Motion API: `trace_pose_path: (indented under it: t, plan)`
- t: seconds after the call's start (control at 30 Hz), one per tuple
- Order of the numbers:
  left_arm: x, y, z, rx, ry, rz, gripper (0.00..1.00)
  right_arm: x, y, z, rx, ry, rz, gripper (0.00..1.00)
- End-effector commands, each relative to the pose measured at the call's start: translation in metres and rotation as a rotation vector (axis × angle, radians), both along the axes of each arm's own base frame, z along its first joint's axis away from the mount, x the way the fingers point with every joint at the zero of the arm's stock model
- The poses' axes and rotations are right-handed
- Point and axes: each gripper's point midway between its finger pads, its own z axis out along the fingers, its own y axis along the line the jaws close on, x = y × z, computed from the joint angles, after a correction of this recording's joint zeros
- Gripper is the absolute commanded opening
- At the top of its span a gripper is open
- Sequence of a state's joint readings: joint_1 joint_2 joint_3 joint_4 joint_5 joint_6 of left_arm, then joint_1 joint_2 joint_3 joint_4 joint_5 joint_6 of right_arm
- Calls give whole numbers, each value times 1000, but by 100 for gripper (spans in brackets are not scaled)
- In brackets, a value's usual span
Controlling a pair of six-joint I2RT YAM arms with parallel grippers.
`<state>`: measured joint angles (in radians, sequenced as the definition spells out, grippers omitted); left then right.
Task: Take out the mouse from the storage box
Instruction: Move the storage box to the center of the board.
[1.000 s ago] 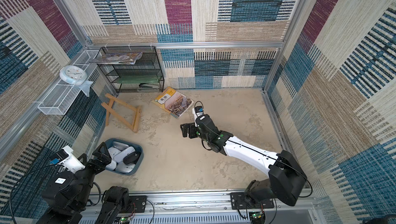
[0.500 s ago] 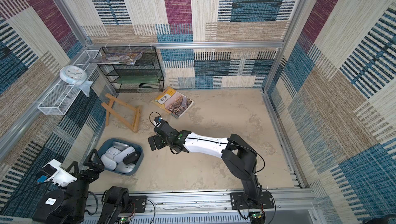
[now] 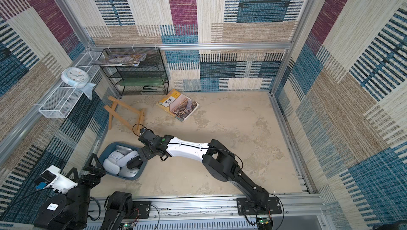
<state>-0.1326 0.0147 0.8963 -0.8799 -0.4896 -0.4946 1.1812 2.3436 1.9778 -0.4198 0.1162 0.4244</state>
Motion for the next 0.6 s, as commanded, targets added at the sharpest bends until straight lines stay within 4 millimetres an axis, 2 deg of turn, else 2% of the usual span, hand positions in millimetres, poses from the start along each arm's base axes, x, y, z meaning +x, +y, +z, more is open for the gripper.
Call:
trace_pose_path:
  t: [0.0, 0.13, 0.27, 0.57]
  plan:
    - [-1, 1, -2, 5, 8, 8, 99, -1, -10, -15, -98, -10, 1, 99]
    - [-1, 2, -2, 5, 8, 9, 99, 6, -13, -25, -159, -25, -22, 99]
    - [-1, 2, -2, 5, 9, 12, 99, 14, -21, -25, -209, -55, -58, 99]
    - [0, 3, -3, 5, 12, 18, 99, 28, -58, -25, -310, -123, -200, 96]
